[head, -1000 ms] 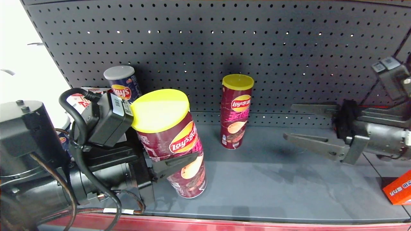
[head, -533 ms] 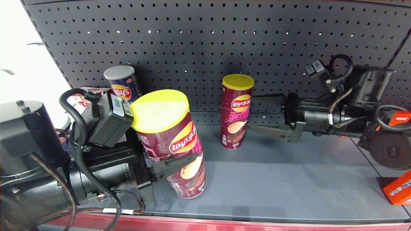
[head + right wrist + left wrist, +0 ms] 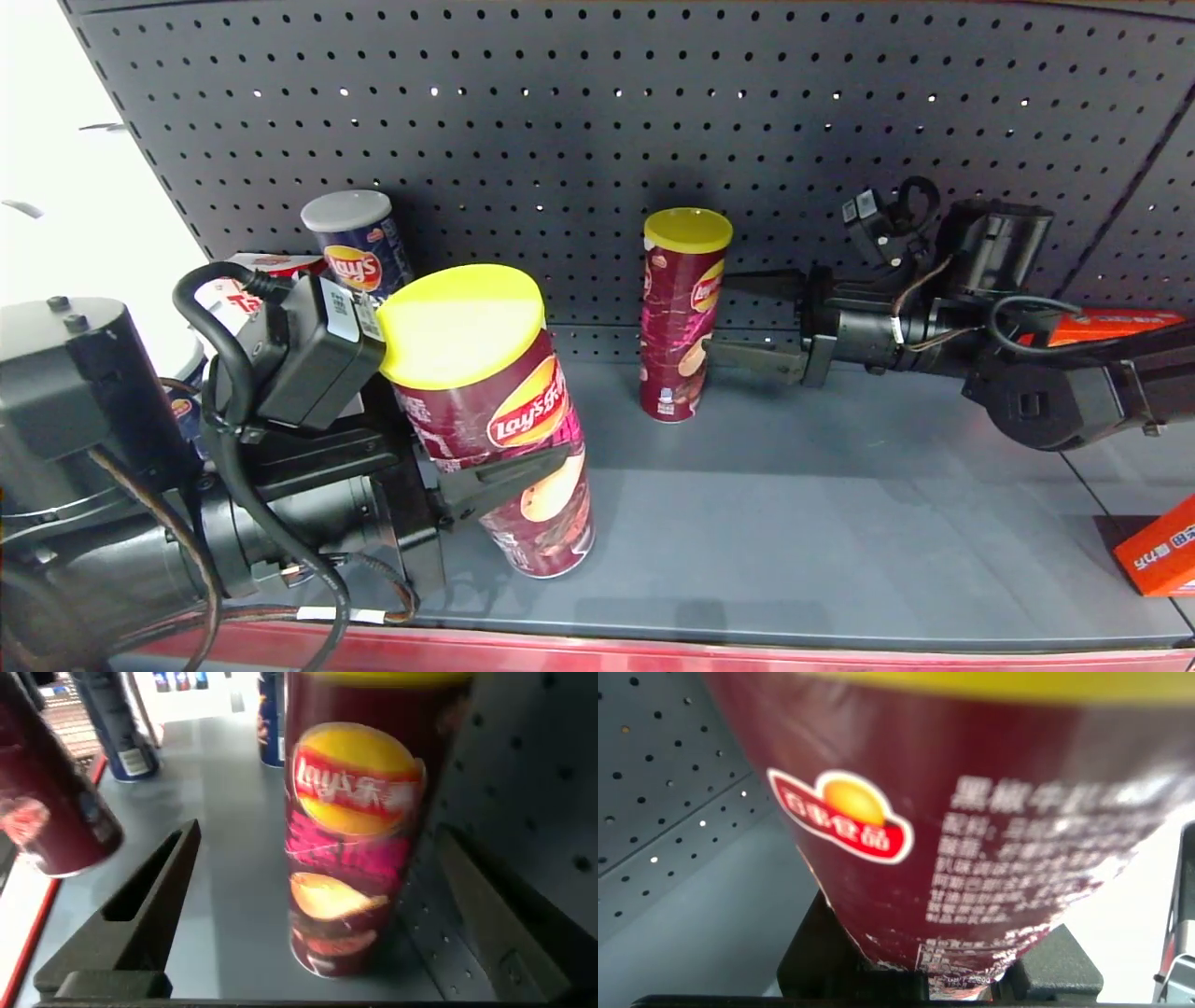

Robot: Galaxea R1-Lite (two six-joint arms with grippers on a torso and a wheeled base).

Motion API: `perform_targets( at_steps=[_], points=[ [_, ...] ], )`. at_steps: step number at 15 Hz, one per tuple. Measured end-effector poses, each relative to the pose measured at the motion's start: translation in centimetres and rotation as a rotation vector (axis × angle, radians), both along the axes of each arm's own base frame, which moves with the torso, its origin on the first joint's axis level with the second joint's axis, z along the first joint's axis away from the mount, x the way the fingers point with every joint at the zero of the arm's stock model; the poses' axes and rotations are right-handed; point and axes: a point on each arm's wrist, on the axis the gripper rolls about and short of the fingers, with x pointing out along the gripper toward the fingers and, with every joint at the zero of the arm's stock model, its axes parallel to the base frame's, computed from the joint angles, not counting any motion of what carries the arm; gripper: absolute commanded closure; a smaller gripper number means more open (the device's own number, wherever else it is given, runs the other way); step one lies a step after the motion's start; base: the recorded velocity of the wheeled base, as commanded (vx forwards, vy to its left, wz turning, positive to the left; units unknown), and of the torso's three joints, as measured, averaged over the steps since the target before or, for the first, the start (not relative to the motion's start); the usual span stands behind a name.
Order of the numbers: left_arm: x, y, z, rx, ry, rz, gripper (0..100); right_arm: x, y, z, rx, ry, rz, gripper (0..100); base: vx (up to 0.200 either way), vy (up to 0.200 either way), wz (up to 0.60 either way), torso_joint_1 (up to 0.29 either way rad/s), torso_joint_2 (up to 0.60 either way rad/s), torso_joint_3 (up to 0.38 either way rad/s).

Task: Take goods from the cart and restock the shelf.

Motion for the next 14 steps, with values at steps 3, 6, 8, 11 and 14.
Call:
perform_targets(
  at_steps=[3, 6, 8, 11, 14],
  points=[
    [0.0, 0.0, 0.0, 0.0, 0.0, 0.001, 100, 0.5, -0.2, -0.8, -0.011, 0.009, -0.011, 0, 0.0, 0.0, 0.0, 0.0, 0.0, 0.0],
    [0.0, 0.0, 0.0, 0.0, 0.0, 0.002, 100, 1.2, 0.0, -2.1, -0.027, 0.025, -0.011, 0, 0.0, 0.0, 0.0, 0.0, 0.0, 0.0],
    [0.0, 0.1, 0.0, 0.0, 0.001, 0.003, 100, 1.6, 0.3, -3.0, -0.032, 0.038, -0.006, 0, 0.0, 0.0, 0.0, 0.0, 0.0, 0.0],
    [0.1, 0.1, 0.0, 0.0, 0.001, 0.007, 100, 1.7, 1.1, -4.1, -0.037, 0.051, 0.012, 0, 0.0, 0.0, 0.0, 0.0, 0.0, 0.0],
    [0.2, 0.3, 0.0, 0.0, 0.0, 0.014, 100, 0.9, 1.6, -5.1, -0.05, 0.081, 0.031, 0, 0.0, 0.0, 0.0, 0.0, 0.0, 0.0]
  ],
)
